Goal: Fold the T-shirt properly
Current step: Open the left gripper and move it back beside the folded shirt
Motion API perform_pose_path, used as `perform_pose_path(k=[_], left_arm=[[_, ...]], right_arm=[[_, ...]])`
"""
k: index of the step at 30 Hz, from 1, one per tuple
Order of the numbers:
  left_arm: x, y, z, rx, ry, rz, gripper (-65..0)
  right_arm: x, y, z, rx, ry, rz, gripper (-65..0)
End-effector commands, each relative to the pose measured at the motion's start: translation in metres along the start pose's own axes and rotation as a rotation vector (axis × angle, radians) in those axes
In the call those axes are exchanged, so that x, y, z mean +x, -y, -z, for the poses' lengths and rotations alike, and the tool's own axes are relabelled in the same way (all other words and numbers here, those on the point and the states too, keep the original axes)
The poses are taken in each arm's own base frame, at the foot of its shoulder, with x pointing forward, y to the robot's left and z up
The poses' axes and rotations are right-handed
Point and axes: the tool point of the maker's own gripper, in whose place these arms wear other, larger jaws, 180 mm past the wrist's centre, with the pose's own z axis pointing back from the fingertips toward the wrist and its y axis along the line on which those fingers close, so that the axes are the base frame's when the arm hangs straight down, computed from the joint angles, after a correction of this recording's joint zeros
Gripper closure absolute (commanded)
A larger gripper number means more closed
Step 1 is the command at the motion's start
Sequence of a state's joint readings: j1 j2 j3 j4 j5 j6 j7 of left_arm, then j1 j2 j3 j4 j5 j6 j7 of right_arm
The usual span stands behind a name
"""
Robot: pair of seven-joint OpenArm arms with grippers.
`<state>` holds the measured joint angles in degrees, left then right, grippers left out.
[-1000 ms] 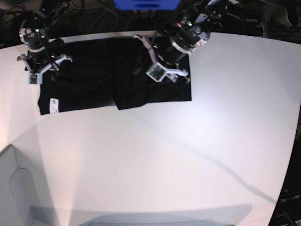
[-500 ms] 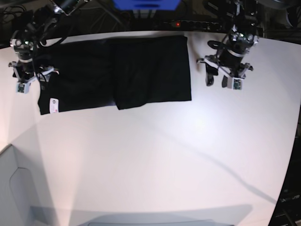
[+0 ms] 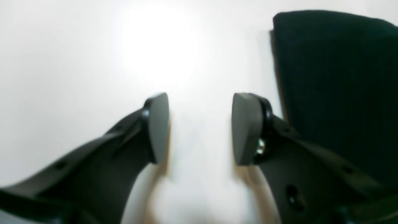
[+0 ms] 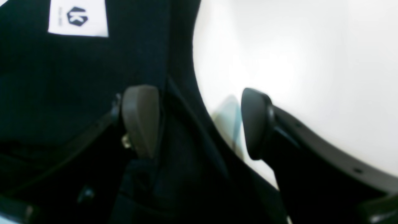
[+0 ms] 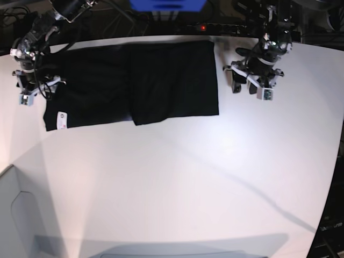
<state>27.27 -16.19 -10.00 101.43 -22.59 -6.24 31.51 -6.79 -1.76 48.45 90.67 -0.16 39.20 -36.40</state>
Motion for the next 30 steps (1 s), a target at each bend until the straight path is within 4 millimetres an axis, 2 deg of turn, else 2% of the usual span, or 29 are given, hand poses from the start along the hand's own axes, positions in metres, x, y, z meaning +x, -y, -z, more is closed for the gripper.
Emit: perform_pose_path(k=[1,6,9,11,14,19,25,30], left_arm=[[0.008,-0.001,-0.001,0.0,0.026,0.009,-31.7],[-0.005,0.011,0.01,-0.037,-0.013,0.016,-31.7],[-0.009,0.01,0.012,-0.034,-0.021,0.01,-31.7],[-0.008,0.01,0.012,-0.034,-0.019,0.01,-31.7],[-0.007,0.009,0.012,-0.03,-0.016,0.009,-31.7],[-0.006,0.007,0.012,-0.025,-0.015,0.01,-31.7],[0.005,0.009,0.016,-0.03,0.007,0.013,-31.7],[0.014,0.012,0.019,-0.035,0.026,0.009,-31.7]], right_arm=[[0.006,-0.003,-0.001,0.016,0.013,-0.029,-41.6],[-0.003,-0.024,0.002,0.071,-0.017,-0.074,-41.4],[-0.012,-0.032,0.005,0.095,-0.04,-0.084,-41.0],[-0.016,-0.033,0.007,0.102,-0.05,-0.075,-38.3],[-0.018,-0.027,0.009,0.099,-0.062,-0.083,-28.5],[-0.018,-0.023,0.01,0.093,-0.068,-0.086,0.0],[-0.012,-0.017,0.007,0.078,-0.054,-0.096,0.0],[0.017,-0.019,-0.008,0.05,0.027,-0.133,0.0]])
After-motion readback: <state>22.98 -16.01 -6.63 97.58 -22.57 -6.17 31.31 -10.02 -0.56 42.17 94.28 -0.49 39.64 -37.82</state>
